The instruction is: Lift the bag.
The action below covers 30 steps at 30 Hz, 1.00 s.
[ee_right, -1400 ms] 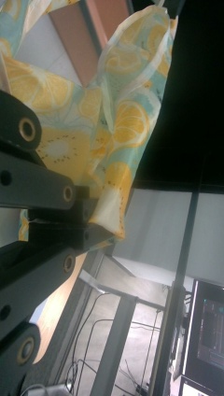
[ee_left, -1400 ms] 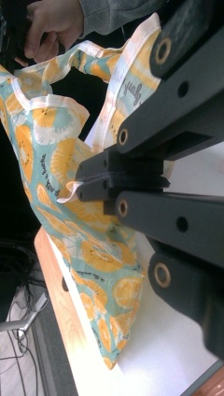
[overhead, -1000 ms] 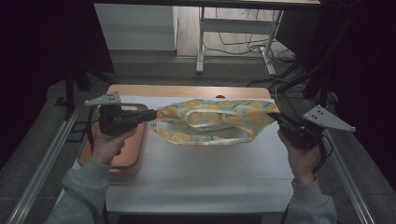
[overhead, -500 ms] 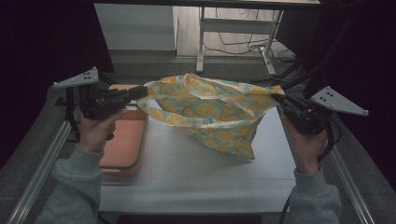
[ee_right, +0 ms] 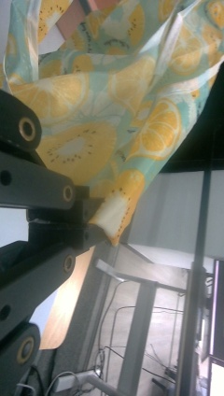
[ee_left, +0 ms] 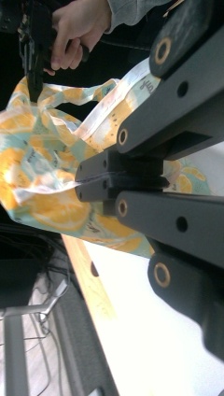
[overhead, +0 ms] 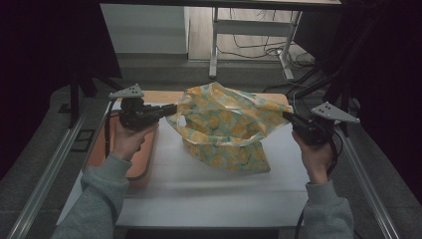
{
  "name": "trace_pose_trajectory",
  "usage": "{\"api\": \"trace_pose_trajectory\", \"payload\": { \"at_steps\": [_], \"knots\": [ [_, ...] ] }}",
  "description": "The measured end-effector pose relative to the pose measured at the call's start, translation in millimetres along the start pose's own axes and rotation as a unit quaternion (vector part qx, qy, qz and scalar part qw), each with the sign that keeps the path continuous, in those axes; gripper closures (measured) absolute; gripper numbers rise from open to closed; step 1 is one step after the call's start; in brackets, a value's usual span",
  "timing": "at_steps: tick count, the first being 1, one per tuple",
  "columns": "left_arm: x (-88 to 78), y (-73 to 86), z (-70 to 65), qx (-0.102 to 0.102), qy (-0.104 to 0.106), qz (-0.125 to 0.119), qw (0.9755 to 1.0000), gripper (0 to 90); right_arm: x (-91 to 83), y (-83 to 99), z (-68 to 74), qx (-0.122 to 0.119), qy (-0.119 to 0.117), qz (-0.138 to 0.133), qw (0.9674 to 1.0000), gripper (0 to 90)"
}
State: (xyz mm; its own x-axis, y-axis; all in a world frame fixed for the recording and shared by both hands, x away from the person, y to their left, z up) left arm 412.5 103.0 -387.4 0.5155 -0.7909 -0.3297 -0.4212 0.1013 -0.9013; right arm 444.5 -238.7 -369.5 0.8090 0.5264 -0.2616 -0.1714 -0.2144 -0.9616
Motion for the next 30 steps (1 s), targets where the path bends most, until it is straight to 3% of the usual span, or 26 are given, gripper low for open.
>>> {"api": "trace_pose_trajectory", "payload": {
  "at_steps": [10, 17, 20, 23, 25, 27, 30],
  "knots": [
    [22.1, 23.7, 15.9, -0.013, -0.016, 0.032, 0.9993, 89.6, 23.7, 31.1, -0.8, 0.004, -0.004, 0.048, 0.9988, 89.0],
    [18.4, 19.9, 19.4, -0.012, -0.023, 0.016, 0.9995, 87.2, 25.1, 23.2, -2.0, 0.009, -0.005, 0.034, 0.9994, 87.9],
    [18.7, 20.9, 19.0, -0.010, -0.022, 0.015, 0.9996, 68.3, 25.8, 19.4, -0.9, 0.009, -0.006, 0.026, 0.9996, 73.4],
    [15.5, 21.1, 20.9, 0.000, -0.055, 0.007, 0.9985, 41.2, 25.3, 18.7, 1.1, 0.011, -0.003, 0.021, 0.9997, 56.4],
    [11.0, 23.1, 20.9, 0.007, -0.066, 0.010, 0.9977, 28.2, 23.2, 18.9, 2.9, 0.017, -0.012, 0.017, 0.9997, 50.6],
    [6.7, 26.7, 21.4, 0.007, -0.068, 0.019, 0.9975, 23.0, 19.7, 19.8, 5.1, 0.024, -0.029, 0.013, 0.9992, 46.5],
    [1.6, 36.2, 20.2, 0.011, -0.065, 0.037, 0.9971, 19.9, 13.3, 23.3, 5.6, 0.028, -0.035, 0.012, 0.9989, 41.0]
  ]
}}
Point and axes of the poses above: each handheld gripper's, and its own axes: x roughly forward along the jaws, y roughly out of its underside, z roughly to its left, the point moved 10 cm from there along x, roughly forward along the jaws, and after that the axes turned 2 degrees about -x, right-handed, at the moved point
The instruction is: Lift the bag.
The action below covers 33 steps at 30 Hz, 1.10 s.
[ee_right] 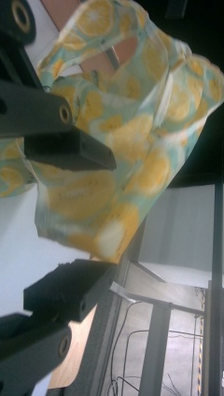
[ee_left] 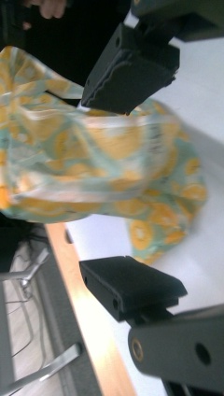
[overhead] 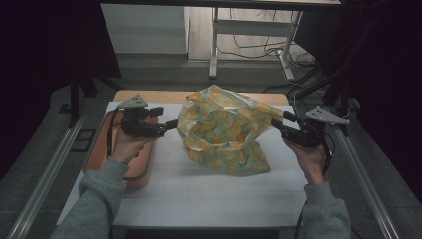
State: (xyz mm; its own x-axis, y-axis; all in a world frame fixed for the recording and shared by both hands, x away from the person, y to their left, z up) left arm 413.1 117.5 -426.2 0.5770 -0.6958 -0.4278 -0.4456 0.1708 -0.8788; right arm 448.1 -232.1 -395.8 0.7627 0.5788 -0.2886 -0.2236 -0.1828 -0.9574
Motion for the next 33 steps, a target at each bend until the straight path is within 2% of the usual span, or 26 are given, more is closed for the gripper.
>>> {"api": "trace_pose_trajectory", "payload": {
  "at_steps": [2, 5, 7, 10, 12, 17, 25, 29, 33],
  "knots": [
    [-2.7, 8.0, -2.2, 0.003, 0.002, 0.011, 0.9999, 20.0, -5.6, 5.9, 0.6, 0.003, -0.001, 0.003, 1.0000, 39.8],
    [-5.6, 18.6, -4.8, 0.006, 0.000, 0.024, 0.9997, 21.1, -10.2, 18.8, 5.3, 0.000, -0.018, 0.012, 0.9998, 39.8],
    [-7.1, 27.9, -6.2, 0.015, -0.005, 0.037, 0.9992, 22.1, -10.9, 27.5, 9.9, -0.008, -0.029, 0.022, 0.9993, 39.9],
    [-9.6, 40.8, -8.9, 0.015, -0.003, 0.050, 0.9986, 23.0, -10.1, 43.4, 17.8, -0.024, -0.043, 0.039, 0.9980, 39.4],
    [-12.0, 49.1, -10.7, 0.019, -0.003, 0.057, 0.9982, 23.4, -8.9, 52.8, 21.7, -0.026, -0.052, 0.047, 0.9972, 39.1],
    [-17.7, 67.9, -12.5, 0.023, -0.007, 0.071, 0.9972, 23.9, -5.6, 72.2, 25.3, -0.026, -0.061, 0.066, 0.9956, 38.8],
    [-24.4, 91.9, -7.9, 0.013, -0.014, 0.092, 0.9956, 24.5, -6.6, 96.8, 29.5, -0.029, -0.072, 0.084, 0.9934, 38.9],
    [-23.9, 99.4, -5.9, 0.009, -0.017, 0.099, 0.9949, 24.6, -7.0, 102.3, 29.8, -0.034, -0.078, 0.088, 0.9925, 39.0],
    [-23.1, 100.5, -6.3, 0.008, -0.018, 0.100, 0.9948, 24.7, -7.6, 98.6, 31.5, -0.040, -0.079, 0.080, 0.9929, 40.0]
  ]
}}
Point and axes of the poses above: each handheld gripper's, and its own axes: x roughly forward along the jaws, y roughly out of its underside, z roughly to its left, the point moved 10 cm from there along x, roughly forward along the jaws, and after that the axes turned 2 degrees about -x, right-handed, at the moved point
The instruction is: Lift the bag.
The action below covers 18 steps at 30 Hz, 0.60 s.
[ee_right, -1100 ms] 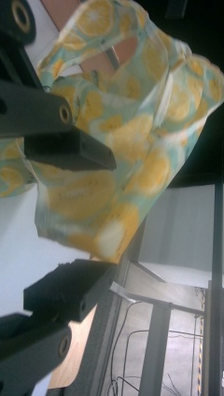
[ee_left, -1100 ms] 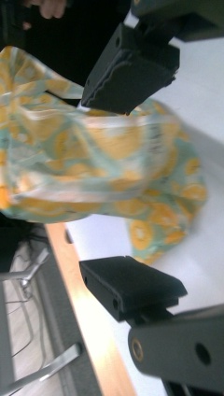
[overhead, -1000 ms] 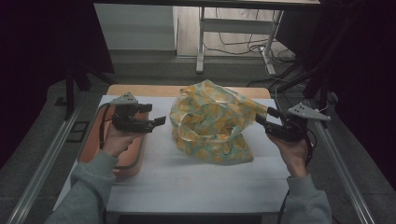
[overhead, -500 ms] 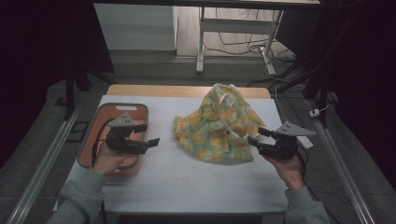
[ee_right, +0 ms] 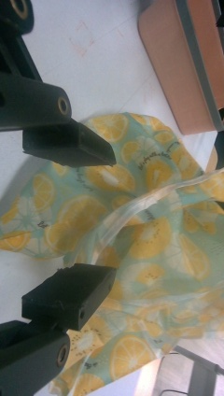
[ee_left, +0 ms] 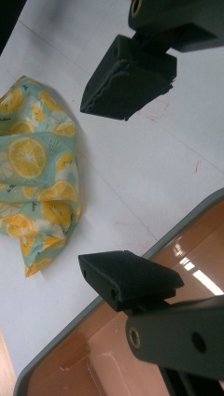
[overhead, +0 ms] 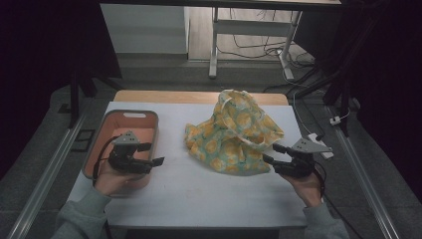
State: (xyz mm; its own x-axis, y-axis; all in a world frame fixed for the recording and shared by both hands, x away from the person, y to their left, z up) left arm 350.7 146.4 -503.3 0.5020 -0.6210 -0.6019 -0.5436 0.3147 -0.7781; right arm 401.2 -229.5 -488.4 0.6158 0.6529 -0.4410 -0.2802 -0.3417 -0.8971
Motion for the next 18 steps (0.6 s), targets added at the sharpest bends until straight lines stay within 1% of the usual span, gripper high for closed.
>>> {"api": "trace_pose_trajectory", "payload": {
  "at_steps": [18],
  "knots": [
    [2.4, 1.1, -1.6, -0.002, 0.001, 0.002, 1.0000, 24.6, -0.7, -2.3, 2.1, -0.009, 0.000, -0.004, 1.0000, 40.1]
  ]
}}
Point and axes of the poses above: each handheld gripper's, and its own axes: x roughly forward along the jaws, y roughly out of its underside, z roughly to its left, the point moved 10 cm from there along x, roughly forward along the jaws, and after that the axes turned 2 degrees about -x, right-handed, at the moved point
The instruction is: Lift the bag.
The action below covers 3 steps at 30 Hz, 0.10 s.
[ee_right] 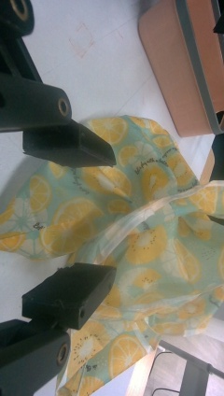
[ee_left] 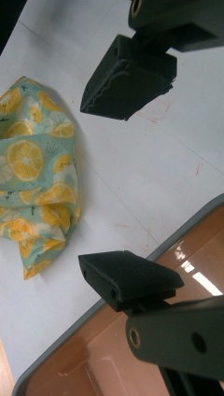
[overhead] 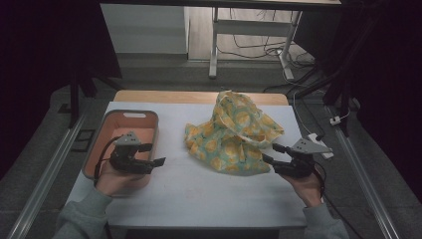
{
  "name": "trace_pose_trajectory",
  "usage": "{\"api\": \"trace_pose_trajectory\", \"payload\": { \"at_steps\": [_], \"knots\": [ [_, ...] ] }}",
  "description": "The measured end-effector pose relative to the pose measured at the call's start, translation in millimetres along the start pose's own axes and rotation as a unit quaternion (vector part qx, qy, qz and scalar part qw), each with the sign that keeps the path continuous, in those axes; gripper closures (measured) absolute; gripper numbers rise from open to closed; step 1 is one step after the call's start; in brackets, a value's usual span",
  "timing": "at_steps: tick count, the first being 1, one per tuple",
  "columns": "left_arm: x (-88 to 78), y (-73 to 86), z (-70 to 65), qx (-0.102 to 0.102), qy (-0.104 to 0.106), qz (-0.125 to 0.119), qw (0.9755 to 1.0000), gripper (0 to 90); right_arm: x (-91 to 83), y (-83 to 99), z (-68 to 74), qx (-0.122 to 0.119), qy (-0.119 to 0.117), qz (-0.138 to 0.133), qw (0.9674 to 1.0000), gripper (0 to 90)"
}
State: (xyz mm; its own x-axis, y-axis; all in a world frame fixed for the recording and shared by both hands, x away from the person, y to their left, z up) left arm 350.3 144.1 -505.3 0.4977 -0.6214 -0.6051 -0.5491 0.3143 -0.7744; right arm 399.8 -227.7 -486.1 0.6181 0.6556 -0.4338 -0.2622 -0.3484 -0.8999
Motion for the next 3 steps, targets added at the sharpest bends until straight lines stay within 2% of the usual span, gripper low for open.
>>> {"api": "trace_pose_trajectory", "payload": {
  "at_steps": [3],
  "knots": [
    [0.3, -0.2, -0.6, -0.001, 0.000, -0.001, 1.0000, 24.5, 0.0, 0.0, 0.1, -0.001, 0.000, 0.001, 1.0000, 40.1]
  ]
}}
Point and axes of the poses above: each handheld gripper's, and its own axes: x roughly forward along the jaws, y roughly out of its underside, z roughly to its left, the point moved 10 cm from there along x, roughly forward along the jaws, and after that the axes turned 2 degrees about -x, right-handed, at the moved point
